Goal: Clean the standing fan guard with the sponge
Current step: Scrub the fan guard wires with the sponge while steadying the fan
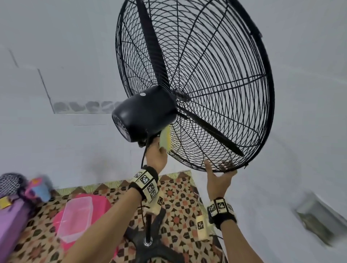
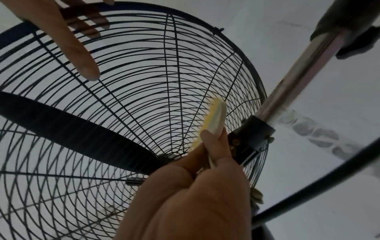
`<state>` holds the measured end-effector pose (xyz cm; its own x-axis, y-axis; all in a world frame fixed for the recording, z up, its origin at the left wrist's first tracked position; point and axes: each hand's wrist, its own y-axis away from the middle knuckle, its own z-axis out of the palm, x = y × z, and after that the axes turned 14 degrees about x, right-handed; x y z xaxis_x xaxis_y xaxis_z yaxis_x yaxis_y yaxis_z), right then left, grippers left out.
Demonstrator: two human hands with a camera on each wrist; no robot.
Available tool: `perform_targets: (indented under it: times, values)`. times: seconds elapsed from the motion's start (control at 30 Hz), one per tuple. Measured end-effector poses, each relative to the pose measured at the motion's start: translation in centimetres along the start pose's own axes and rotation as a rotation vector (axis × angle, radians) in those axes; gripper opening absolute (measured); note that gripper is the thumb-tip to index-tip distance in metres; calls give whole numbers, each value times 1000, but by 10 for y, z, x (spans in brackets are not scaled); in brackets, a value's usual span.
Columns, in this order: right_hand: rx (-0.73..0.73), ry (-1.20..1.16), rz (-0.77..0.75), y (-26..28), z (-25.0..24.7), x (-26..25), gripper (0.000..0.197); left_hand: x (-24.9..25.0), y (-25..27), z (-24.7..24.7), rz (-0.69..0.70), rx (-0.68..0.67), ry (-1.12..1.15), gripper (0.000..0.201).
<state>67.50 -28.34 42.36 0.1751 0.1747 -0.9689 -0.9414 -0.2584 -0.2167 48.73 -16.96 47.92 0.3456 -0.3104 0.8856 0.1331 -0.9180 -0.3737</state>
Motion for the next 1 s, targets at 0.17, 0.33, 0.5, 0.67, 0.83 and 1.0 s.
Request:
perform_targets:
  times: [0.17, 0.33, 0.5, 0.67, 0.83, 1.0]
  values:
    - [23, 2, -6, -1, -2, -1, 114, 1, -2, 4, -90, -117, 208, 61]
    - [10, -14, 6, 4, -1, -3, 112, -13, -4, -8, -75, -150, 185, 64]
    - [-24, -36, -29, -3, -2, -5, 111, -3, -9, 4, -36, -95, 68, 69]
    - [-17, 5, -29, -2, -6, -4, 114, -21, -11, -3, -28, -232, 212, 63]
    - [-33, 23, -8, -5, -3, -2, 122, -18, 5, -12, 145, -178, 219, 78]
    - [-33, 18, 18, -9, -4, 0, 124, -7, 6, -2, 201, -123, 104, 76]
